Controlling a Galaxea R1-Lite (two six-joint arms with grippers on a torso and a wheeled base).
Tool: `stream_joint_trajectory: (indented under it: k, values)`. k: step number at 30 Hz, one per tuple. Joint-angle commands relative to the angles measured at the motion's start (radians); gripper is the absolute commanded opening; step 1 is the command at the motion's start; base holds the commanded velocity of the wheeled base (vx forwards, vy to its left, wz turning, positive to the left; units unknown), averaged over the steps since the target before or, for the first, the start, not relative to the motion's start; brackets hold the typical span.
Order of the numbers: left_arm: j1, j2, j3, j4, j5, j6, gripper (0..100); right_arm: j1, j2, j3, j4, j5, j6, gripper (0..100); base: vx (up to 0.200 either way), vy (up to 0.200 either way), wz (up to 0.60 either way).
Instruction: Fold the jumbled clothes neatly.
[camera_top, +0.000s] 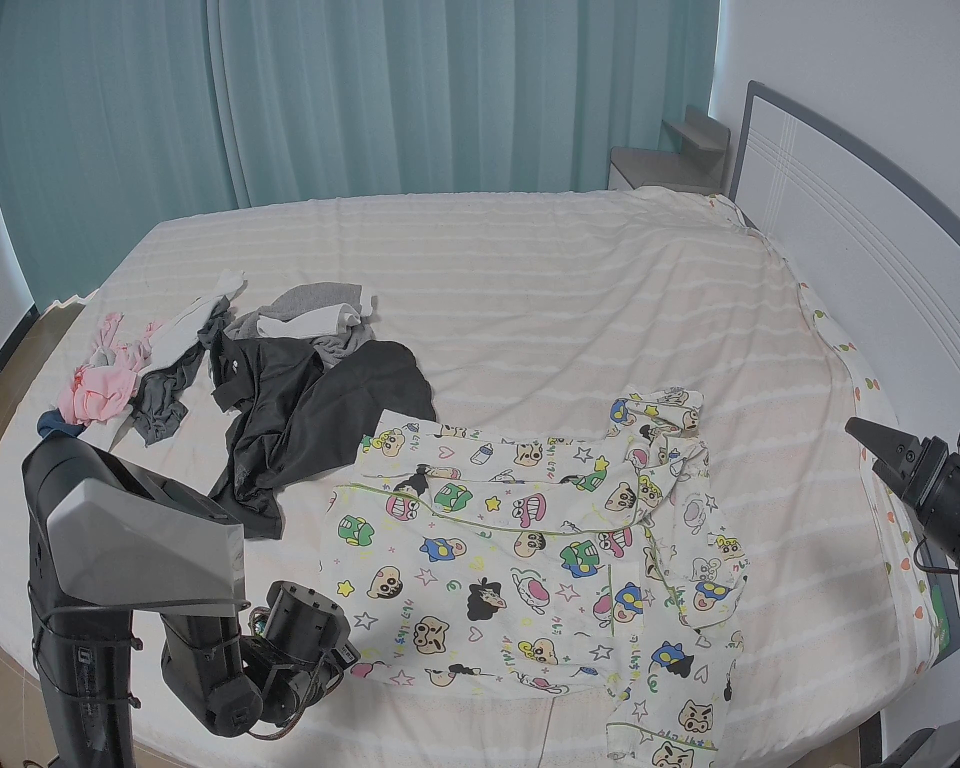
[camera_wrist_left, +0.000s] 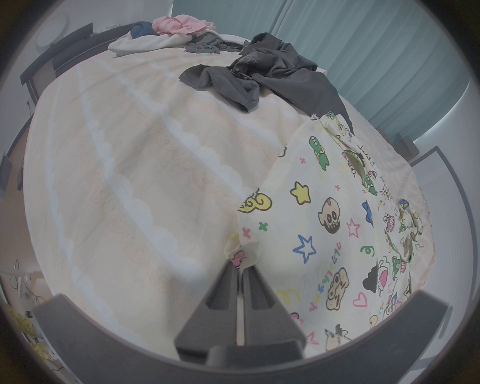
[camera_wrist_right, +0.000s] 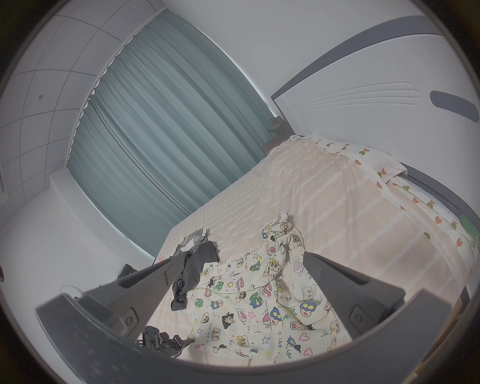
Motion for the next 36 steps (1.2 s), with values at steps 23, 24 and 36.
stream_joint_trajectory:
  k: [23, 24, 36]
  values:
    - [-0.107, -0.11, 0.306, 0.018, -0.071, 0.108, 0, 0.002, -0.006, 0.017, 0.0, 0.019, -0.002, 100, 0.0, 0.0, 0.0]
    - [-0.107, -0.109, 0.306, 0.031, -0.071, 0.111, 0, 0.002, -0.008, 0.017, 0.0, 0.02, -0.002, 100, 0.0, 0.0, 0.0]
    - [-0.163, -0.11, 0.306, 0.135, -0.075, 0.134, 0, 0.004, 0.001, 0.068, 0.031, 0.029, -0.074, 100, 0.0, 0.0, 0.0]
